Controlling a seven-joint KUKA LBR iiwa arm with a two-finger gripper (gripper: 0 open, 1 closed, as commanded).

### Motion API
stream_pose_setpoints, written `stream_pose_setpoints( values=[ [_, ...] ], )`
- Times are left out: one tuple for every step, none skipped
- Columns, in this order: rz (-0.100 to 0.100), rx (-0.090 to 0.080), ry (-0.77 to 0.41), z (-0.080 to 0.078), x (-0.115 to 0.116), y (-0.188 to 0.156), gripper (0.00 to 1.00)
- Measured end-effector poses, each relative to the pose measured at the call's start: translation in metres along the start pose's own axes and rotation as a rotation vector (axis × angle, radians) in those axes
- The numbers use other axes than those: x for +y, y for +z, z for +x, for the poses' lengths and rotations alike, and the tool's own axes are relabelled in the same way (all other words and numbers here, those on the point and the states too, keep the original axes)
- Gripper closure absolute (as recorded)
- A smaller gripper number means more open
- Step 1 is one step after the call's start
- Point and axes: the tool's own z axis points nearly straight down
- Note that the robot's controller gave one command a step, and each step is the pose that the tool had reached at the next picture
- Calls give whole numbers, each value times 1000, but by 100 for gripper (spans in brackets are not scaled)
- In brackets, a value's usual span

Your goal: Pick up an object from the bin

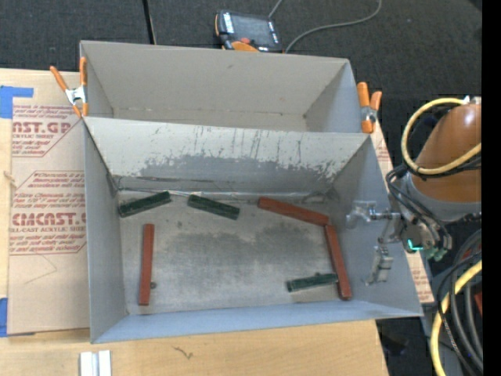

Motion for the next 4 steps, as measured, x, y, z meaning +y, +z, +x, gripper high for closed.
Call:
stream_pose_setpoints(
  values=[
    [-2,-5,82,2,20,111,0],
    [-1,-9,252,0,35,78,0],
    [0,-5,262,10,52,78,0],
    [-1,-4,430,5,52,109,0]
  ],
)
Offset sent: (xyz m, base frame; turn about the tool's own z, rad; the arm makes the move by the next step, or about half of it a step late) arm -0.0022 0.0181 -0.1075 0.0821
